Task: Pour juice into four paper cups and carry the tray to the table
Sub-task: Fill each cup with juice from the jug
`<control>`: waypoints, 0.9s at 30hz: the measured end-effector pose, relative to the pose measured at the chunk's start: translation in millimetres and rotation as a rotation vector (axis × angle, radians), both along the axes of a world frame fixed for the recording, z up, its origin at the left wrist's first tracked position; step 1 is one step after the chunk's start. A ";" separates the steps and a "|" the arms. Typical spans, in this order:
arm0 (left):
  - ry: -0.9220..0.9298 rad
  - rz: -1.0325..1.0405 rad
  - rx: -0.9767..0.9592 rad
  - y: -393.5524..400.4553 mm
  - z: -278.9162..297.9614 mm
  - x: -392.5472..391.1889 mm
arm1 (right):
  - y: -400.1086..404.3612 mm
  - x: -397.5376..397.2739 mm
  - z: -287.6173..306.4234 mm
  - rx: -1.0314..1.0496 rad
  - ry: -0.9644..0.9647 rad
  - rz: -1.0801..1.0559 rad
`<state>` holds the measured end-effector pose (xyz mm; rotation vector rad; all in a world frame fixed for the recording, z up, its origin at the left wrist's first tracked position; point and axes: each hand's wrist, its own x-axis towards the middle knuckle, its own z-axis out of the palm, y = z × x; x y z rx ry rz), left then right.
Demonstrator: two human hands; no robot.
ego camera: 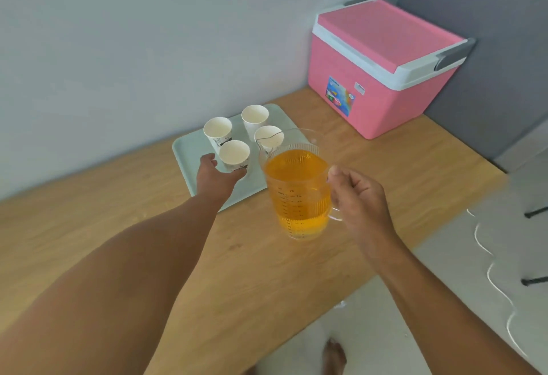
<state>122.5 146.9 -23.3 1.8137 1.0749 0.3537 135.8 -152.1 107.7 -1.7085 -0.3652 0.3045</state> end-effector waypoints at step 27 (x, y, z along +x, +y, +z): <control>-0.217 -0.478 0.204 -66.3 23.7 -51.3 | -12.1 17.2 27.2 -0.456 -0.134 0.076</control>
